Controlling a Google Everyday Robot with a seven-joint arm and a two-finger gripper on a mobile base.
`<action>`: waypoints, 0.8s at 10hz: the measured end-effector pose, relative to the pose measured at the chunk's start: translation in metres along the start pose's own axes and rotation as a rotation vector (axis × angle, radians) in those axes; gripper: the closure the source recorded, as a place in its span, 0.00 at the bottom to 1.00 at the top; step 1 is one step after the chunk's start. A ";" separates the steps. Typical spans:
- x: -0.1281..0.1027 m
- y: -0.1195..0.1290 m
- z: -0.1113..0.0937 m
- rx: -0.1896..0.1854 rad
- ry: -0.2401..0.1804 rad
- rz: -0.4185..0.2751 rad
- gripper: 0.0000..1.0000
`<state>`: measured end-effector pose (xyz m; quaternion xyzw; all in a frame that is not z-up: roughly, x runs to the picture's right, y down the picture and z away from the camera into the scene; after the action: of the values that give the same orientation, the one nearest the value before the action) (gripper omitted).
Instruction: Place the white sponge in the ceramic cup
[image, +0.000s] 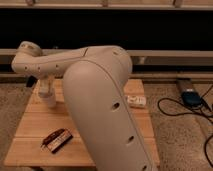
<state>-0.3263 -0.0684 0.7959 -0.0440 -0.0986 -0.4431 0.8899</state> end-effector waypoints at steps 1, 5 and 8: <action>0.000 -0.001 0.003 0.003 0.001 -0.004 1.00; 0.003 -0.008 0.019 0.007 0.014 -0.024 0.84; 0.004 -0.011 0.029 0.004 0.028 -0.042 0.54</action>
<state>-0.3369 -0.0733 0.8246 -0.0340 -0.0880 -0.4621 0.8818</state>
